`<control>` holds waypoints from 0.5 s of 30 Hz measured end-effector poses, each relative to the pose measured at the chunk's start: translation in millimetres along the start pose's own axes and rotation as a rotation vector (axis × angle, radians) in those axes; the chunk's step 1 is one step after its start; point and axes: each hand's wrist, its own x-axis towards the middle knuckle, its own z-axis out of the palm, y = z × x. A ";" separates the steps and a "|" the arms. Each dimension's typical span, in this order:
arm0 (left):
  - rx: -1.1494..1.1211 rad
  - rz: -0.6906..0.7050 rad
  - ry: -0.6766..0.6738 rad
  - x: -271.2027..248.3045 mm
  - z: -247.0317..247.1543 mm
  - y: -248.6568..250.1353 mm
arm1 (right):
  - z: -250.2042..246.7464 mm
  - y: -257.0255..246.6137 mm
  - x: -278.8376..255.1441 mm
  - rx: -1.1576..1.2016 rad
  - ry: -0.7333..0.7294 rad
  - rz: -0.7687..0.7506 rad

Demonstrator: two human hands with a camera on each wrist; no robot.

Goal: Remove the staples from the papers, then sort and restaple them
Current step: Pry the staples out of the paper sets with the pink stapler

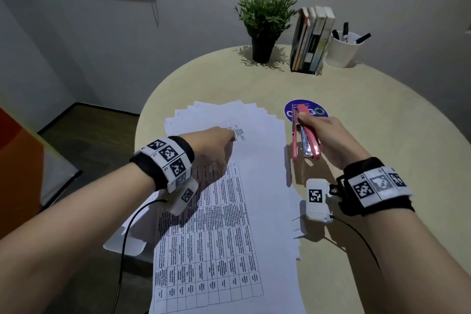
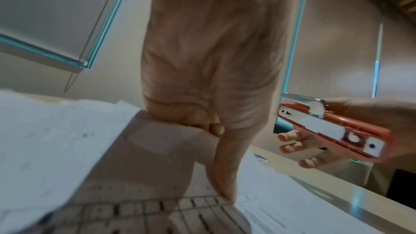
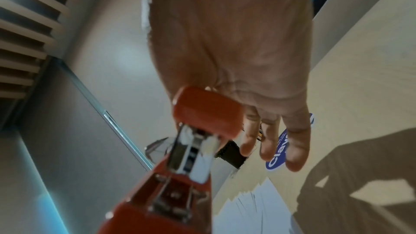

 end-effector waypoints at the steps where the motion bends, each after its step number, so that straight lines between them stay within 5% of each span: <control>1: -0.015 0.012 0.001 0.1 2.3 0.1 | -1.4 2.4 -1.9 -0.020 -0.013 0.002; 10: -0.178 0.111 0.352 7.4 -38.5 24.2 | 1.5 6.2 -17.7 -0.035 -0.213 0.045; 15: -0.304 0.172 0.373 23.4 -41.7 49.4 | -11.0 6.2 -9.3 -0.089 0.025 0.075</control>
